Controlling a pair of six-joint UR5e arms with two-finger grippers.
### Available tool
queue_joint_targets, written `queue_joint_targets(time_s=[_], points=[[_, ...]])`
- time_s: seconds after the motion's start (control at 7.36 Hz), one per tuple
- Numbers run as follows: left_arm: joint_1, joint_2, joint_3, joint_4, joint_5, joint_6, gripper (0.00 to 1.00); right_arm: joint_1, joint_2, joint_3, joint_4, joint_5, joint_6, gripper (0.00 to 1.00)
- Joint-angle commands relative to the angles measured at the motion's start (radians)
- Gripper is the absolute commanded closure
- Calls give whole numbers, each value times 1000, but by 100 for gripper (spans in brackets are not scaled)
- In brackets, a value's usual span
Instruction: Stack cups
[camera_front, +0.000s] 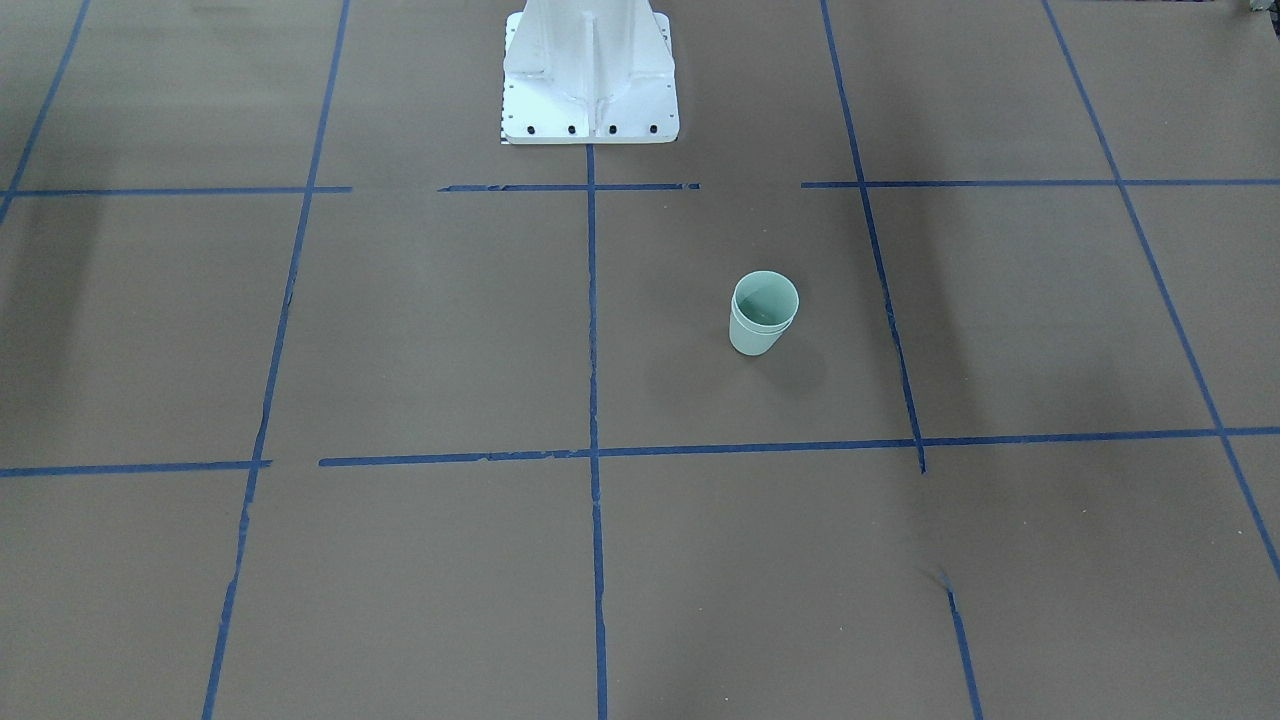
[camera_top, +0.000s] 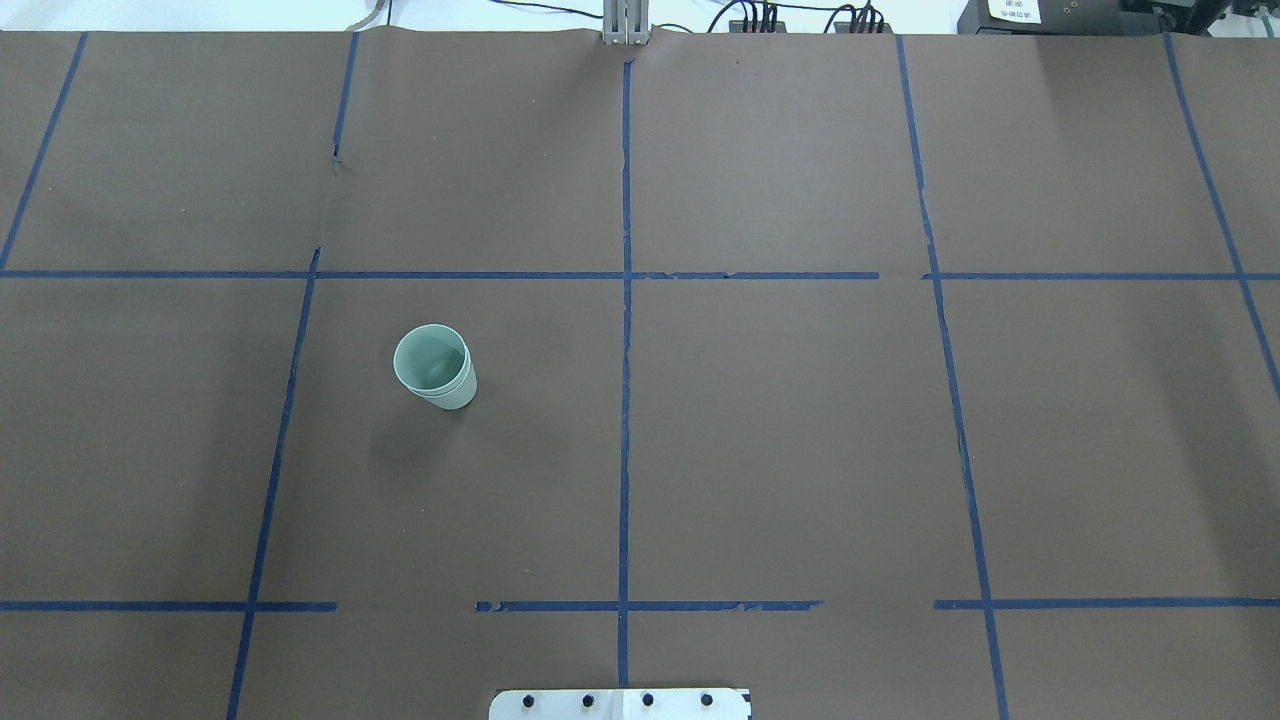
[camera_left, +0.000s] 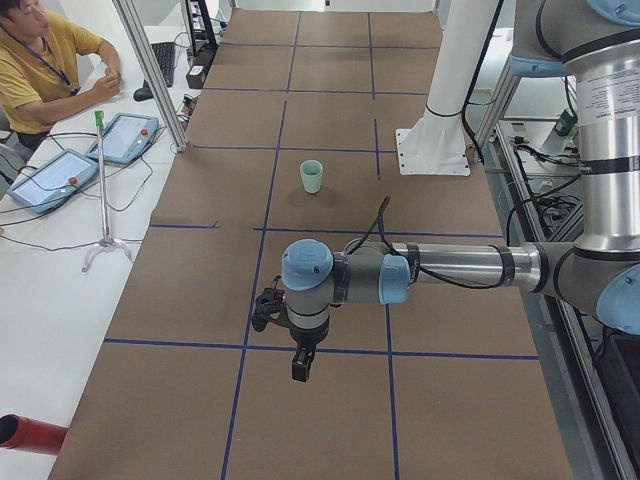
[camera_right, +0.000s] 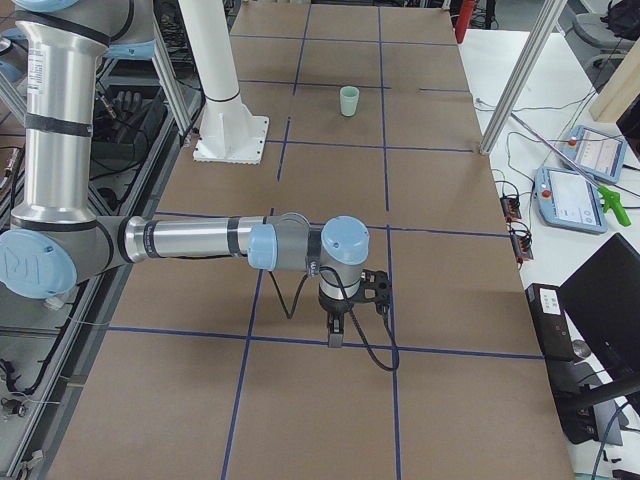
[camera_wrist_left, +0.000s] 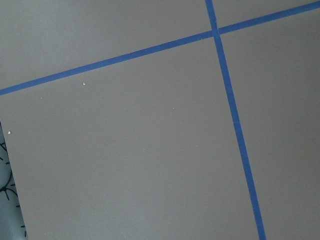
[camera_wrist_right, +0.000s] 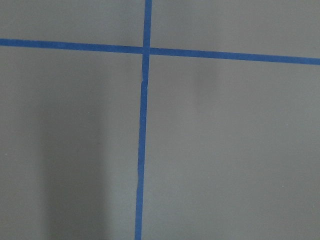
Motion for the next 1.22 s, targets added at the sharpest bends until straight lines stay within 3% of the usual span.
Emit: queue_joint_targets(time_s=[0.0,1.09], points=[[-1,-1,-2,0,-80,-36,0,0,0,0,0,0,0,0],[-2,5,-22,-2,-86,-24,0,0,0,0,0,0,0,0]])
